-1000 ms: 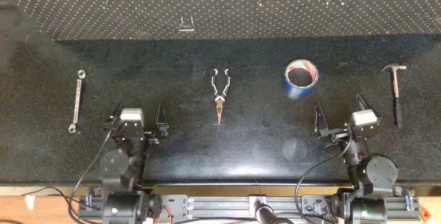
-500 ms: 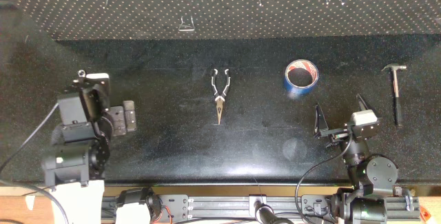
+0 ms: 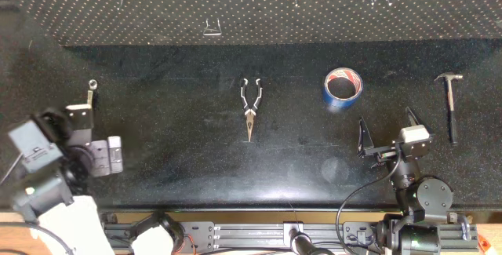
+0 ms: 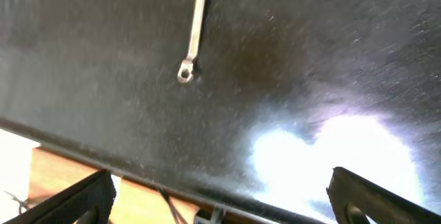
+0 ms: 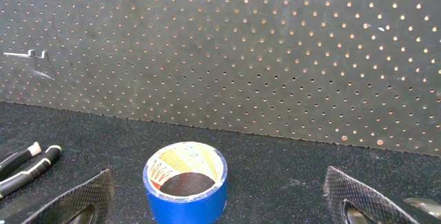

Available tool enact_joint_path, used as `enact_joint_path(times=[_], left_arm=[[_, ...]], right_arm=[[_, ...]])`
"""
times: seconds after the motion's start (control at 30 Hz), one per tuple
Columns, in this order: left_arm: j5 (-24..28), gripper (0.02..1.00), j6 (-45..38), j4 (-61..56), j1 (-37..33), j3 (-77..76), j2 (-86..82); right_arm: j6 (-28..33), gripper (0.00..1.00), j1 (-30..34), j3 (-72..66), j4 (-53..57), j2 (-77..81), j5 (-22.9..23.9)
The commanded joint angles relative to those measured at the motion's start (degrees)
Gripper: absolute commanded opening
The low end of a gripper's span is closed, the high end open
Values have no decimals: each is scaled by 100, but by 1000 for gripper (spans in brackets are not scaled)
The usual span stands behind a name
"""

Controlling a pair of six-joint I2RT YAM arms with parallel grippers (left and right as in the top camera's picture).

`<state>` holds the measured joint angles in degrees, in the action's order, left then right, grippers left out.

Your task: Place Tools Onto Pegboard

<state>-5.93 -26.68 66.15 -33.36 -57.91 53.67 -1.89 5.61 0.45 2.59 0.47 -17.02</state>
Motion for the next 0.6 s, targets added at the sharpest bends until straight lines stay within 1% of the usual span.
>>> enact_joint_path(times=[0.03,0.13,0.23,0.37,0.53,0.6], left_arm=[[678,993,-903,-37,-713,-149,702],[820,993,-901,-240,-793,-160,1268],[839,993,-962,-535,-800,-225,1950],[1012,993,-1919,-566,-833,-321,2671],[1268,993,-1919,-929,-1121,-481,3311],[1423,993,-1696,-1019,-1244,-621,3493]], right_arm=[[-87,993,-35,-22,17,-42,2],[-87,996,-35,-22,17,-42,2],[-87,996,-35,-22,17,-42,2],[-90,996,-35,-22,20,-42,2],[-87,996,-35,-22,20,-42,2],[-87,996,-35,-22,17,-42,4]])
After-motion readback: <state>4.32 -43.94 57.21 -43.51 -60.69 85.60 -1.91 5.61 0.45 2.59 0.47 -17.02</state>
